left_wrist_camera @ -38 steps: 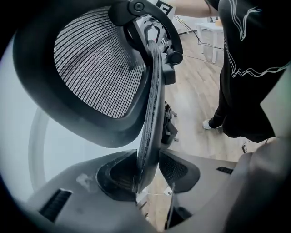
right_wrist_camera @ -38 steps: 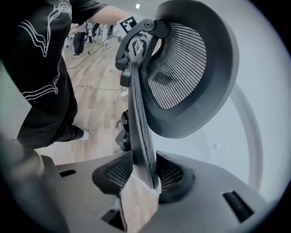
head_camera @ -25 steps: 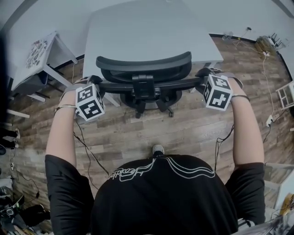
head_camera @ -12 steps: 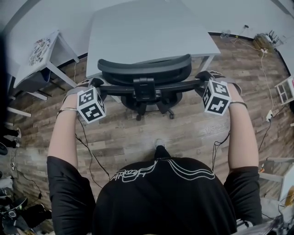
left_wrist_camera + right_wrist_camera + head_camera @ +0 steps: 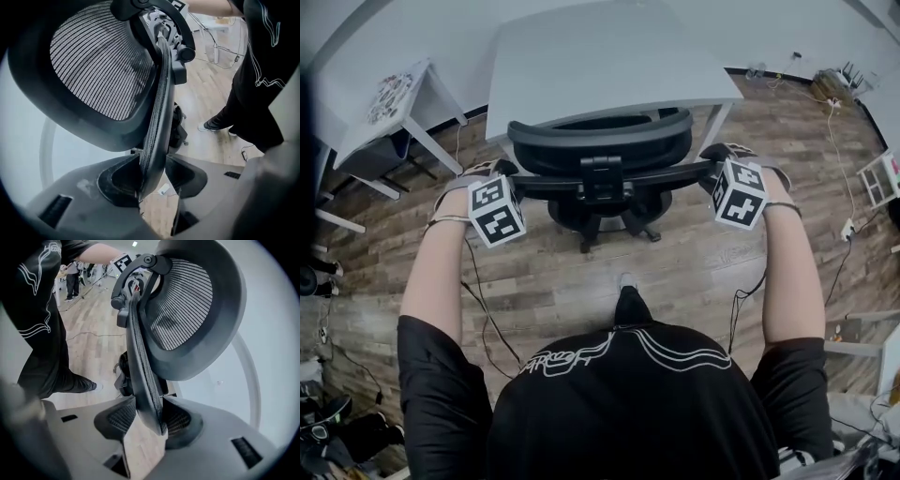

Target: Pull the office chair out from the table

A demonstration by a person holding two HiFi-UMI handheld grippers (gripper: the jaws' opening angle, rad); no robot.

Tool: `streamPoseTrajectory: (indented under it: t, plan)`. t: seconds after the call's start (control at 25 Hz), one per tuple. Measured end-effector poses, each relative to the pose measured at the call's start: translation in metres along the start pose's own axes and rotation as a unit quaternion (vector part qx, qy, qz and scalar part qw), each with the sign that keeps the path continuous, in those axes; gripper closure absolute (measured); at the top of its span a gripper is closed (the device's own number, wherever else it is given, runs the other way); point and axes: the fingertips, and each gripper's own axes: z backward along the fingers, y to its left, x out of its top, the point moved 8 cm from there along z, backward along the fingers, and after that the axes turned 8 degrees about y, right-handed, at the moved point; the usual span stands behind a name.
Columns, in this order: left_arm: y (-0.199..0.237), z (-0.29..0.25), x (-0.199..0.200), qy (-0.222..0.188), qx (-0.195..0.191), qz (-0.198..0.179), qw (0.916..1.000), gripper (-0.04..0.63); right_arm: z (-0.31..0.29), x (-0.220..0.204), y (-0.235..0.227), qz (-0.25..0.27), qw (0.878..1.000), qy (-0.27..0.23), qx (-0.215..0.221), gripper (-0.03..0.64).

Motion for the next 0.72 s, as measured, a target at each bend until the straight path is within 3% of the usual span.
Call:
streamPoseTrajectory:
  t: [0.24,0.72]
  plan:
    - [-0.041,0.020,-0.023,-0.022,0.035,0.009,0.9991,0.426,0.029,0.012,0.046,-0.004,1.000,0.000,-0.006,0.423]
    - [-0.044,0.061,-0.028,-0.044,0.048,0.026,0.9976,0.413,0.073,0.014,0.047,-0.016,0.999,0.015,0.026,0.420]
